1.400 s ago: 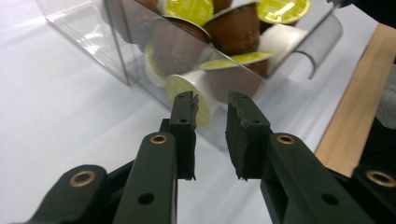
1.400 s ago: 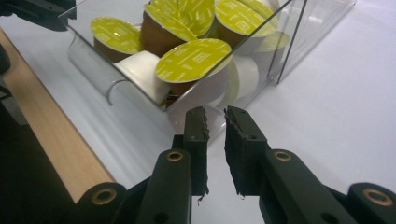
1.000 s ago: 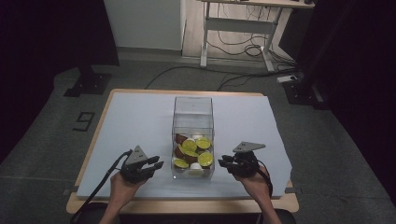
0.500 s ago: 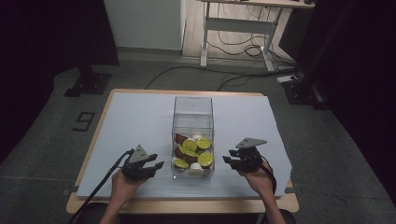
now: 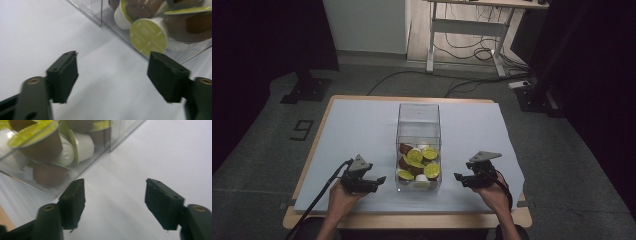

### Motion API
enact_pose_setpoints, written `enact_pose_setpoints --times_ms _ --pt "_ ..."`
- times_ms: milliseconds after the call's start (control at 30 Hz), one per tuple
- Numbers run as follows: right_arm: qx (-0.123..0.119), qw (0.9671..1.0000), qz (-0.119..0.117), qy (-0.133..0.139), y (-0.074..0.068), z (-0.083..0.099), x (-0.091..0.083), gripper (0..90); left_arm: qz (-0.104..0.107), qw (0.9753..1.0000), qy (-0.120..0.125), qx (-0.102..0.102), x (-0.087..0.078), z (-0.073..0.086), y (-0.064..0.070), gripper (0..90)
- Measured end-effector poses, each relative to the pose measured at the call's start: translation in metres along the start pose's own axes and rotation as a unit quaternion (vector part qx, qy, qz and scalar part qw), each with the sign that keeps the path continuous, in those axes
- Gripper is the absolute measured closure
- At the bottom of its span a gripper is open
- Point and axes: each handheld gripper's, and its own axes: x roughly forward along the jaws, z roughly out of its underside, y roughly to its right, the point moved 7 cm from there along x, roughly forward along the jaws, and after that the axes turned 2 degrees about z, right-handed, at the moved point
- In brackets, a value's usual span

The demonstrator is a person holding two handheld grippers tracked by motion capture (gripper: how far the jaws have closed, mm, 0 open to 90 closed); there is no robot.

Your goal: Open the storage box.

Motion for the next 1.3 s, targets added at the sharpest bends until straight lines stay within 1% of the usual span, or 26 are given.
enact_pose_setpoints --times_ms 33,67,133,167,200,233,300,333,400,433,467,567,633,667,700,767,800,867,900,1033,1100,1167,1300 --pt "0.0 1.0 0.0 0.0 0.0 0.0 0.0 31.5 0.0 1.0 0.0 0.0 0.0 0.0 0.0 20.9" --pt "0.003 1.0 0.002 0.0 0.002 0.002 0.0 29.2 -0.003 1.0 -0.003 -0.001 0.001 0.001 -0.001 20.9" --pt "0.009 0.9999 0.008 -0.001 0.005 0.005 0.001 23.3 -0.002 0.9999 -0.011 0.004 0.002 0.004 -0.003 15.6" --pt "0.012 0.9999 0.01 -0.006 0.006 0.009 0.003 21.5 -0.007 0.9999 -0.015 0.006 0.003 0.005 -0.005 14.3" --pt "0.012 0.9999 0.01 -0.006 0.006 0.009 0.003 21.5 -0.007 0.9999 -0.015 0.006 0.003 0.005 -0.005 14.2" --pt "0.015 0.9997 0.015 -0.011 0.007 0.012 0.006 18.0 -0.004 0.9999 -0.015 0.003 0.003 0.006 -0.006 13.9" --pt "0.013 0.9997 0.018 -0.014 0.008 0.014 0.007 16.9 -0.002 0.9998 -0.02 -0.003 0.006 0.009 -0.008 12.8" --pt "0.012 0.9994 0.023 -0.021 0.009 0.017 0.009 13.9 -0.004 0.9997 -0.026 -0.003 0.007 0.01 -0.009 8.9" --pt "0.013 0.9993 0.025 -0.023 0.009 0.018 0.01 13.7 -0.006 0.9995 -0.03 -0.002 0.008 0.012 -0.009 5.5" --pt "0.012 0.9991 0.03 -0.029 0.011 0.022 0.013 12.1 -0.008 0.9994 -0.034 0.0 0.008 0.013 -0.009 4.1" --pt "0.012 0.9991 0.03 -0.029 0.011 0.022 0.013 12.1 -0.009 0.9993 -0.036 0.002 0.009 0.014 -0.009 4.1" --pt "0.019 0.9985 0.034 -0.038 0.013 0.029 0.017 2.5 -0.012 0.999 -0.042 -0.003 0.01 0.017 -0.011 0.0" --pt "0.019 0.9985 0.035 -0.039 0.013 0.03 0.019 1.3 -0.015 0.9988 -0.046 -0.005 0.011 0.019 -0.012 0.0" --pt "0.02 0.9982 0.037 -0.043 0.014 0.032 0.021 0.0 -0.017 0.9987 -0.049 -0.003 0.012 0.02 -0.013 0.0" --pt "0.019 0.9978 0.04 -0.05 0.014 0.034 0.024 0.0 -0.022 0.9983 -0.054 -0.001 0.013 0.022 -0.014 0.0" --pt "0.017 0.9976 0.039 -0.054 0.014 0.035 0.025 0.0 -0.024 0.9981 -0.057 0.003 0.014 0.023 -0.014 0.0" --pt "0.016 0.9975 0.039 -0.056 0.013 0.037 0.027 0.0 -0.028 0.9976 -0.062 0.008 0.016 0.025 -0.014 0.0" --pt "0.016 0.9973 0.038 -0.061 0.014 0.039 0.029 0.0 -0.044 0.996 -0.075 0.024 0.02 0.029 -0.015 0.0" --pt "0.015 0.9971 0.038 -0.064 0.014 0.04 0.03 0.0 -0.041 0.9965 -0.07 0.022 0.021 0.029 -0.014 0.0" --pt "0.014 0.9965 0.039 -0.072 0.015 0.043 0.032 0.0 -0.034 0.9969 -0.069 0.018 0.021 0.03 -0.015 0.0" --pt "0.013 0.9962 0.038 -0.077 0.015 0.044 0.033 0.0 -0.027 0.9972 -0.069 0.009 0.021 0.031 -0.016 0.0" --pt "0.009 0.9949 0.04 -0.093 0.014 0.048 0.036 0.0 -0.028 0.9971 -0.069 0.011 0.021 0.031 -0.016 0.0" --pt "0.01 0.9954 0.04 -0.087 0.014 0.049 0.036 0.0 -0.028 0.9972 -0.069 0.009 0.021 0.031 -0.016 0.0"
